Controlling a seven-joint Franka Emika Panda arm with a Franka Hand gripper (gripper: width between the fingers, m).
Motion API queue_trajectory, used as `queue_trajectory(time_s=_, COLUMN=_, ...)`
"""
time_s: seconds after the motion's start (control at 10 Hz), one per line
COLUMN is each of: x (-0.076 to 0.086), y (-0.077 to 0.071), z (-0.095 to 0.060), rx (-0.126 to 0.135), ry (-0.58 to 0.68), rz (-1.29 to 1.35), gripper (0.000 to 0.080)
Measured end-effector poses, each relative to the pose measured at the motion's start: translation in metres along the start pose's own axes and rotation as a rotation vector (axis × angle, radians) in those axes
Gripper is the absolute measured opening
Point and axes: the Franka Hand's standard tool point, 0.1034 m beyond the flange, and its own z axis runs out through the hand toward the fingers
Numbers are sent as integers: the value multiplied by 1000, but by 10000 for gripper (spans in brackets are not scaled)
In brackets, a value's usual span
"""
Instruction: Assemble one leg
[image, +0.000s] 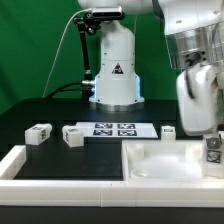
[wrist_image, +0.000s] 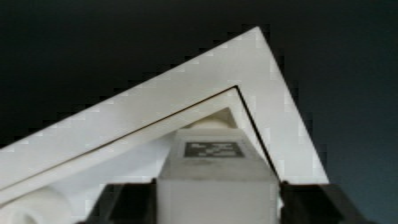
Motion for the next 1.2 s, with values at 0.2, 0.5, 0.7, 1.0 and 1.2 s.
queue_trajectory(time_s=0.2, x=0, y=1, z=0, rx=-7, ry=3, rz=-94, gripper=556)
queue_trajectory(time_s=0.5, x=0, y=5, z=1, rx=-30, ry=15, rz=-516, gripper=644)
queue_trajectory(time_s=0.7, x=0, y=5, z=0, rx=-38, ry=38, rz=-759, gripper=648)
queue_trajectory(time_s=1.0, x=-4, y=7, z=0, rx=-65, ry=113, rz=-1163, gripper=649)
queue_trajectory(time_s=1.2, x=0, y=5, z=0, rx=-80, ry=117, rz=-1397, gripper=649)
